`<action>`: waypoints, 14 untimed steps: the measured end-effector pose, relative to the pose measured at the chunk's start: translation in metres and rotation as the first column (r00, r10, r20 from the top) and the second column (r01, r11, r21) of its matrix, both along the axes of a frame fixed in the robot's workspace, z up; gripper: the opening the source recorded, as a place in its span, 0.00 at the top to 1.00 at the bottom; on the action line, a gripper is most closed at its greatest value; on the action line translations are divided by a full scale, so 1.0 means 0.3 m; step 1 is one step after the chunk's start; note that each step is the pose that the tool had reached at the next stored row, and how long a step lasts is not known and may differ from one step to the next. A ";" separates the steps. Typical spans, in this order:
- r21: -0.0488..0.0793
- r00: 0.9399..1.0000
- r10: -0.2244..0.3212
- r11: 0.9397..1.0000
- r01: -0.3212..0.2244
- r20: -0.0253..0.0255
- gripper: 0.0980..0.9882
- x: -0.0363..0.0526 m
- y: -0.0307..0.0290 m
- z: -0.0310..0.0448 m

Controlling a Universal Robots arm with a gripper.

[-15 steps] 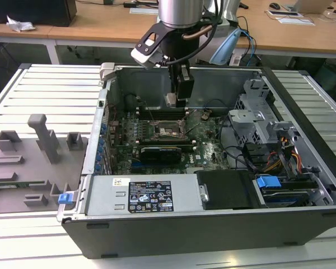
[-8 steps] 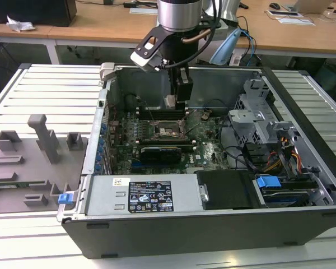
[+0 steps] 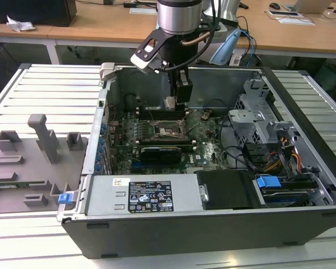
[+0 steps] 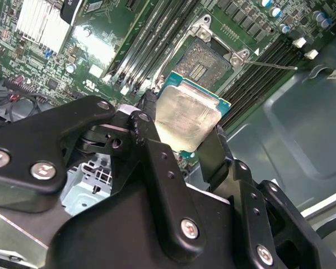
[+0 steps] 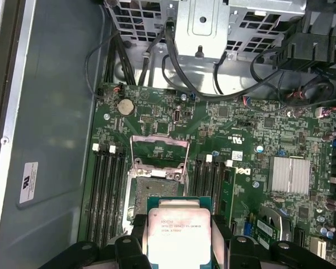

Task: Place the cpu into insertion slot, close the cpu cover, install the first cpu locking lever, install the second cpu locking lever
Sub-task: 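Place the cpu into insertion slot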

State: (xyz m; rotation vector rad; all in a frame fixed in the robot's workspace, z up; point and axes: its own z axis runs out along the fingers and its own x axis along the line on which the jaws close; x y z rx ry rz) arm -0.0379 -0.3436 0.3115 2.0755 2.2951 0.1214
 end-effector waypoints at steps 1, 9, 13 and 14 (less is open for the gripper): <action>0.000 1.000 0.000 1.000 0.000 0.000 0.50 0.000 0.000 -0.002; 0.000 1.000 0.000 1.000 0.000 0.000 0.50 0.000 0.000 -0.014; 0.000 1.000 -0.001 1.000 0.001 -0.001 0.50 0.000 0.000 -0.021; 0.000 1.000 -0.001 1.000 0.001 -0.001 0.50 0.000 0.000 -0.023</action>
